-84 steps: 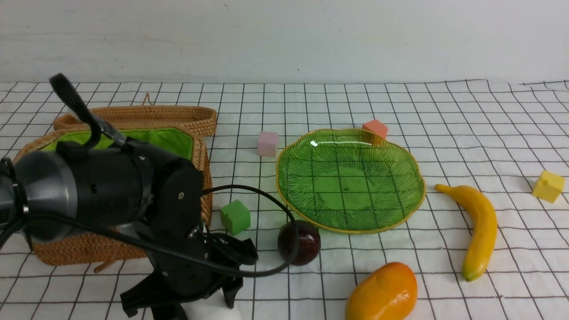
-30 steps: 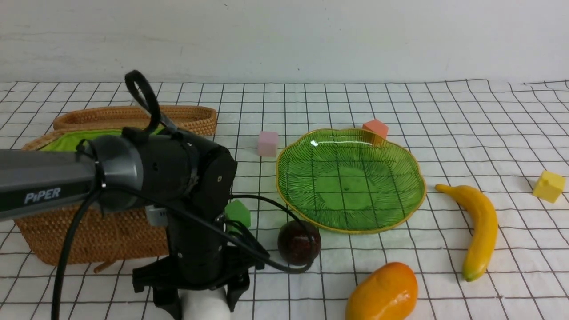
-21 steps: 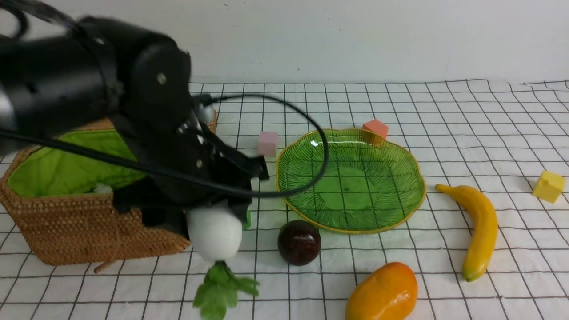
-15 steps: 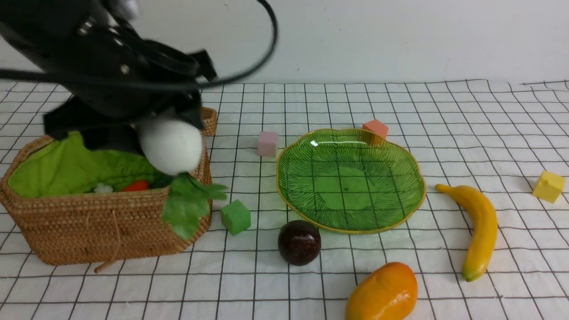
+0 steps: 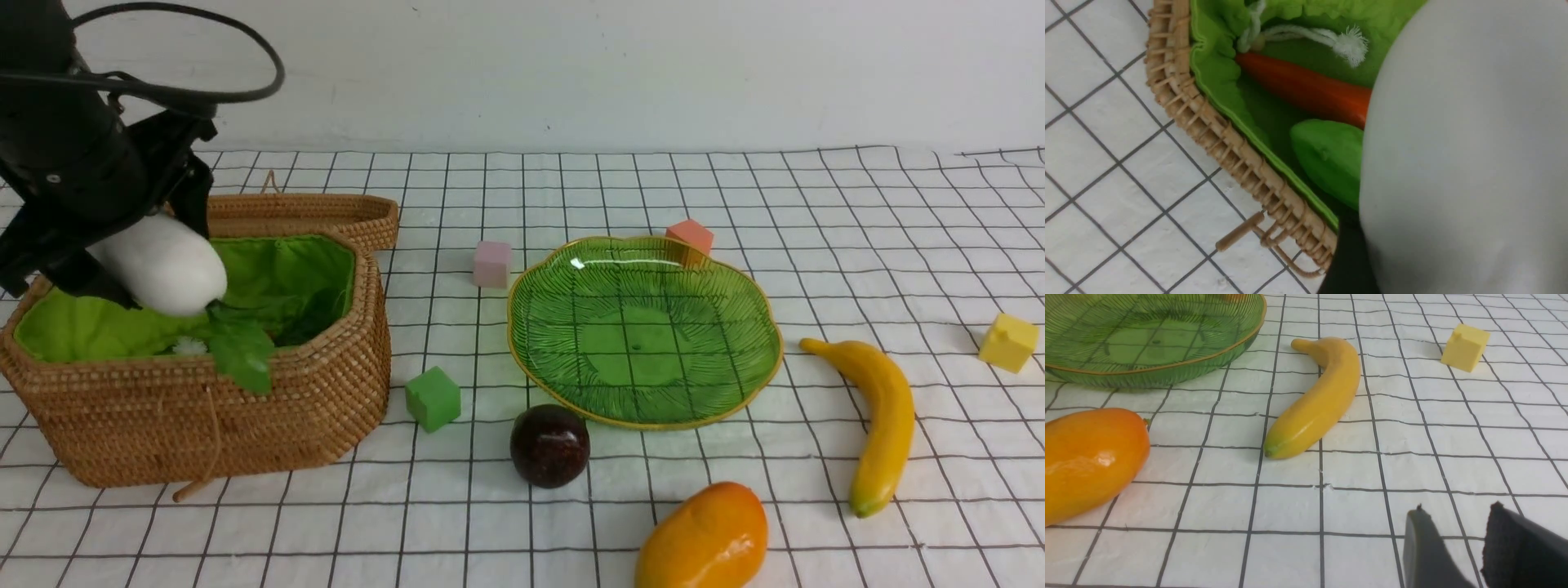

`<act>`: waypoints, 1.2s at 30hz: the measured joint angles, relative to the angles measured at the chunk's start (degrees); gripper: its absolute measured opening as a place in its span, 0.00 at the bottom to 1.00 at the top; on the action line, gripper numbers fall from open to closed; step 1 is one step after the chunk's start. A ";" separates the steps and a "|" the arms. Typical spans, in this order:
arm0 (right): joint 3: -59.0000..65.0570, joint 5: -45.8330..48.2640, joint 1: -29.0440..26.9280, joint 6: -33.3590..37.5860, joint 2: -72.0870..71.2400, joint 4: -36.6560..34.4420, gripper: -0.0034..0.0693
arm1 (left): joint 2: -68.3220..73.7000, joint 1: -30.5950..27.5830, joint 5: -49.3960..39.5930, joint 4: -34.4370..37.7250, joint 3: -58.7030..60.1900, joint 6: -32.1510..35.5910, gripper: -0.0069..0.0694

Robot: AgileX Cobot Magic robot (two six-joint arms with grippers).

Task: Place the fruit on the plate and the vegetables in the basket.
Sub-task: Take a daikon with your left arm and place it on the basket on the left, then use the right arm to grab a banana and put it into the right plate

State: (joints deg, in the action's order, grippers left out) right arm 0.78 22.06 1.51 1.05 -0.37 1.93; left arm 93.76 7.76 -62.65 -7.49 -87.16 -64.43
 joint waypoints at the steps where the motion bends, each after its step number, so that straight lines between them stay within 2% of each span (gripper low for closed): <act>1: 0.00 0.00 0.00 0.00 0.00 0.00 0.38 | 1.11 0.00 1.14 0.30 0.00 0.00 0.78; 5: 0.00 0.00 0.00 0.00 0.00 0.00 0.38 | 1.86 0.00 2.50 1.26 0.00 0.00 0.79; 11: 0.00 0.00 0.00 0.00 0.00 0.00 0.38 | 1.09 0.00 3.26 1.50 -0.27 0.99 0.93; 13: 0.00 0.00 0.00 0.00 0.00 0.00 0.38 | 0.45 0.00 3.06 1.27 -0.83 2.25 0.94; 17: 0.00 0.00 0.00 0.00 0.00 0.00 0.38 | -1.93 0.00 -0.26 0.88 -4.84 10.06 0.91; 21: 0.00 0.00 0.00 0.00 0.00 0.00 0.38 | -5.29 0.00 -7.34 1.53 -9.78 23.34 0.77; 22: 0.00 0.00 0.00 0.00 0.00 0.00 0.38 | -5.29 0.00 -7.34 1.53 -9.78 23.34 0.76; 24: 0.00 0.00 0.00 0.00 0.00 0.00 0.38 | -10.61 0.00 -8.46 3.42 -9.96 29.50 0.62; 25: 0.00 0.00 0.00 0.00 0.00 0.00 0.38 | -12.10 0.00 -8.67 4.27 -9.75 30.49 0.56; 26: 0.00 0.00 0.00 0.00 0.00 0.00 0.38 | -13.13 0.00 -8.68 4.46 -9.56 30.74 0.55; 27: 0.00 0.00 0.00 0.00 0.00 0.00 0.38 | -18.36 0.00 -8.73 6.18 -8.11 32.58 0.39; 29: 0.00 0.00 0.00 0.00 0.00 0.00 0.38 | -24.67 0.00 -8.73 7.49 -5.15 34.70 0.24; 30: 0.00 0.00 0.00 0.00 0.00 0.00 0.38 | -25.30 0.00 -8.73 7.49 -4.75 34.93 0.24; 31: 0.00 0.00 0.00 0.00 0.00 0.00 0.38 | -30.39 0.00 -8.73 7.90 -1.03 36.80 0.12; 32: 0.00 0.00 0.00 0.00 0.00 0.00 0.38 | -33.45 0.00 -8.78 7.97 1.88 38.06 0.08; 35: 0.00 0.00 0.00 0.00 0.00 0.00 0.38 | -39.28 0.00 -8.77 8.02 8.83 40.61 0.07; 36: 0.00 0.00 0.00 0.00 0.00 0.00 0.38 | -43.45 0.00 -8.58 8.02 15.18 41.88 0.07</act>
State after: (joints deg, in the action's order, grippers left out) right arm 0.78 22.06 1.51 1.05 -0.37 1.93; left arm 50.31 7.76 -71.23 0.52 -71.97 -22.55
